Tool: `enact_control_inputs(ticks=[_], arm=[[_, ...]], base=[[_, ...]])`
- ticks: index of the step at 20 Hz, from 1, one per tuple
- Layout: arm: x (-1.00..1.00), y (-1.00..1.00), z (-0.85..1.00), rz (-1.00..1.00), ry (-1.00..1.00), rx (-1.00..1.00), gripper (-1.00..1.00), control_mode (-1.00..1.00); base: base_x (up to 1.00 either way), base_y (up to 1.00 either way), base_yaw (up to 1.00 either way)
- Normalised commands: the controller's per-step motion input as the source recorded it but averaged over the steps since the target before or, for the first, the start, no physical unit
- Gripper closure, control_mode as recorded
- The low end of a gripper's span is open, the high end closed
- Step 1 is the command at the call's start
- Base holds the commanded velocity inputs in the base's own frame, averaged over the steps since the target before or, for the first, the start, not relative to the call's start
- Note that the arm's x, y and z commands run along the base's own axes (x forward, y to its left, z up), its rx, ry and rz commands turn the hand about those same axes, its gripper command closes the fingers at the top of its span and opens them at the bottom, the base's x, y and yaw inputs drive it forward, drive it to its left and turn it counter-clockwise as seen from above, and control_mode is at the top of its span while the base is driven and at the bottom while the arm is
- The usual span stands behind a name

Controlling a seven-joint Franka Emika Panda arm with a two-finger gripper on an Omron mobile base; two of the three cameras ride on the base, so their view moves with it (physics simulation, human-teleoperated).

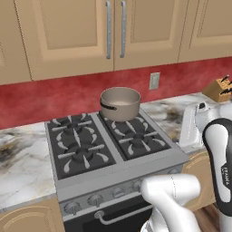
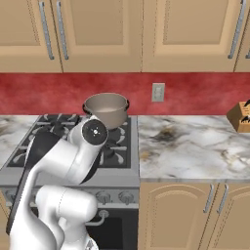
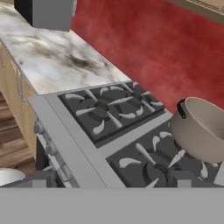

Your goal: Move the pot and pan from the stove into the sink.

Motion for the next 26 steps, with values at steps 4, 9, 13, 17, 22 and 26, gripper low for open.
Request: enact_control_inputs(ticks=[4,9,13,17,22,26], arm=[[-0.08,-0.02,0.0,0.14,-0.19,0.01,-1.0,-1.0],[0.14,0.0,0.0,0.02,-0.08,0.0,-1.0,-1.0],[0.34,0.06,0.0,0.0,-0.01,0.0,-1.0,-1.0],[0.09,0.04,0.0,0.0,-0.01,0.0,-1.0,-1.0],[0.02,0.05,-0.01,0.0,0.0,0.0,-1.0,-1.0],[0.36,0.24,-0.13,-0.04,0.0,0.0,-1.0,-1.0]], base=[[0.0,0.0,0.0],[0.0,0.0,0.0],[0.0,0.0,0.0],[0.0,0.0,0.0],[0.0,0.0,0.0],[0.0,0.0,0.0]])
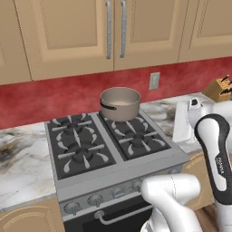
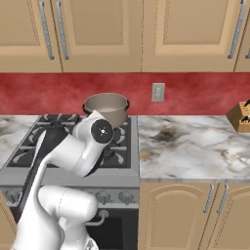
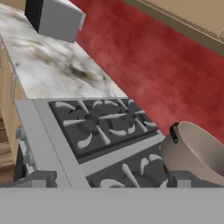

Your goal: Move the pot and pan from the stove into the sink.

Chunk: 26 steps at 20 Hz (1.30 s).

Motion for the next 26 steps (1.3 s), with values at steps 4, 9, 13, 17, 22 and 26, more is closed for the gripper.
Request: enact_control_inputs(ticks=[4,9,13,17,22,26], arm=[[0.48,0.23,-0.08,-0.05,0.0,0.0,-1.0,-1.0],[0.51,0.19,-0.1,-0.04,0.01,0.0,-1.0,-1.0],[0.5,0.08,-0.04,-0.02,0.0,0.0,-1.0,-1.0],[0.54,0.0,0.0,0.0,0.0,0.0,-1.0,-1.0],[0.54,0.0,0.0,0.0,0.0,0.0,-1.0,-1.0],[0.49,0.0,0.0,0.0,0.0,0.0,-1.0,-1.0]], base=[[0.0,0.0,0.0],[0.0,0.0,0.0],[0.0,0.0,0.0],[0.0,0.0,0.0],[0.0,0.0,0.0],[0.0,0.0,0.0]])
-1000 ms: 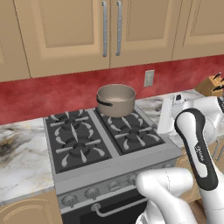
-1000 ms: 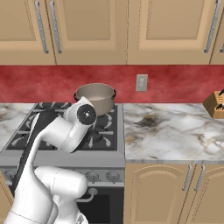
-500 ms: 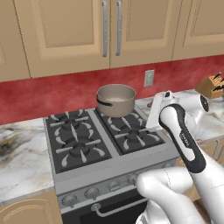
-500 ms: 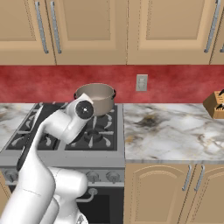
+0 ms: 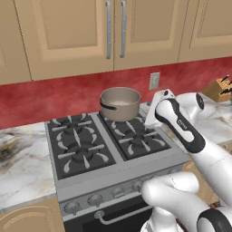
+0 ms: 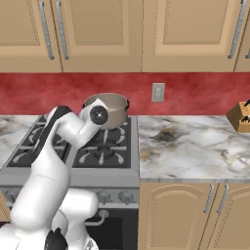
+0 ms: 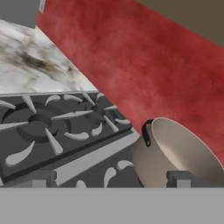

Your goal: Move the pot and pan from the stove into the sink.

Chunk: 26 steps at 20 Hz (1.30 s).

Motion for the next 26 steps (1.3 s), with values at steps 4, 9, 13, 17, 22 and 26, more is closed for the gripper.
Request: enact_control_inputs(ticks=[4,9,13,17,22,26], arm=[[0.51,0.0,0.0,0.0,0.0,0.0,-1.0,-1.0],[0.52,0.0,0.0,0.0,0.0,0.0,-1.0,-1.0],[0.46,0.0,-0.11,0.0,0.0,0.0,-1.0,-1.0],[0.4,0.0,-0.27,0.02,0.0,-0.03,-1.0,-1.0],[0.37,0.0,-0.16,0.02,0.0,-0.01,-1.0,-1.0],[0.33,0.02,-0.23,0.02,0.0,-0.03,-1.0,-1.0]], base=[[0.0,0.0,0.0],[0.0,0.0,0.0],[0.0,0.0,0.0],[0.0,0.0,0.0],[0.0,0.0,0.0],[0.0,0.0,0.0]])
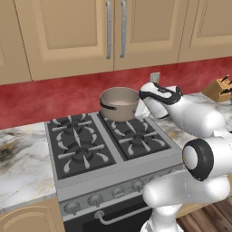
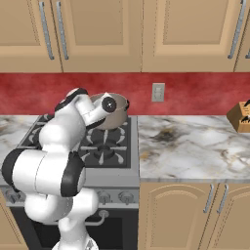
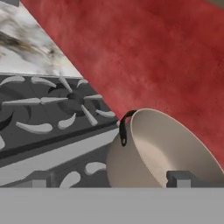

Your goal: Move the pot and pan from the stove into the sink.

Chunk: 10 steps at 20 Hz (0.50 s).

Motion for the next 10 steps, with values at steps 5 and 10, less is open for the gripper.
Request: enact_control_inputs(ticks=[5,10], arm=[[0.34,0.02,-0.3,0.01,0.0,-0.06,-1.0,-1.0],[0.4,0.01,-0.22,0.01,0.0,-0.05,-1.0,-1.0]], base=[[0.0,0.0,0.0],[0.0,0.0,0.0]])
